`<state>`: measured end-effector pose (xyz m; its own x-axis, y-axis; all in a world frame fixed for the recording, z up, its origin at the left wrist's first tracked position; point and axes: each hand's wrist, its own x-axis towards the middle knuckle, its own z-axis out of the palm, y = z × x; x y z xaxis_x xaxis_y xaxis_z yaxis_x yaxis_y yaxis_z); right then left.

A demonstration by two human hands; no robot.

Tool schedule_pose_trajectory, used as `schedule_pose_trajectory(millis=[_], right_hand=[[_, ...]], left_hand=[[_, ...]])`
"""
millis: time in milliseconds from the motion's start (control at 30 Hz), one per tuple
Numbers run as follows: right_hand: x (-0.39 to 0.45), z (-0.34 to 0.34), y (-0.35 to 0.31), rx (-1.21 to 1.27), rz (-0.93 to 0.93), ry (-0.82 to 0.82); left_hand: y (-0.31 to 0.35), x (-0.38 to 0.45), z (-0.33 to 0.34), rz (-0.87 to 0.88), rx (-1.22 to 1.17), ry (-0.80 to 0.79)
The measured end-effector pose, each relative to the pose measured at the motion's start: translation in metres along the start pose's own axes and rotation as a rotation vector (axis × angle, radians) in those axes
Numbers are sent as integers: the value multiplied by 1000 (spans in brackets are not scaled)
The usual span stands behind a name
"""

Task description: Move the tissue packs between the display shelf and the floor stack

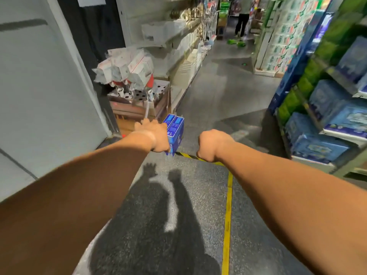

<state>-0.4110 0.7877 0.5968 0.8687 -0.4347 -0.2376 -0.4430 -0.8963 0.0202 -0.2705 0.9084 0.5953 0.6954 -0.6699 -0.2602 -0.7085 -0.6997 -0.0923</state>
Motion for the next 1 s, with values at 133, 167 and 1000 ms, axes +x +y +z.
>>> schedule_pose_trajectory(millis=[133,167,1000], right_hand=[[84,-7,53,12,1,-19],[103,-6,66,6,3,-23],[665,-42,337,-179,-413,-144]], left_hand=[[23,99,-6,20,25,-7],[28,119,-6,21,33,-11],[129,656,1,-465,-325,-240]])
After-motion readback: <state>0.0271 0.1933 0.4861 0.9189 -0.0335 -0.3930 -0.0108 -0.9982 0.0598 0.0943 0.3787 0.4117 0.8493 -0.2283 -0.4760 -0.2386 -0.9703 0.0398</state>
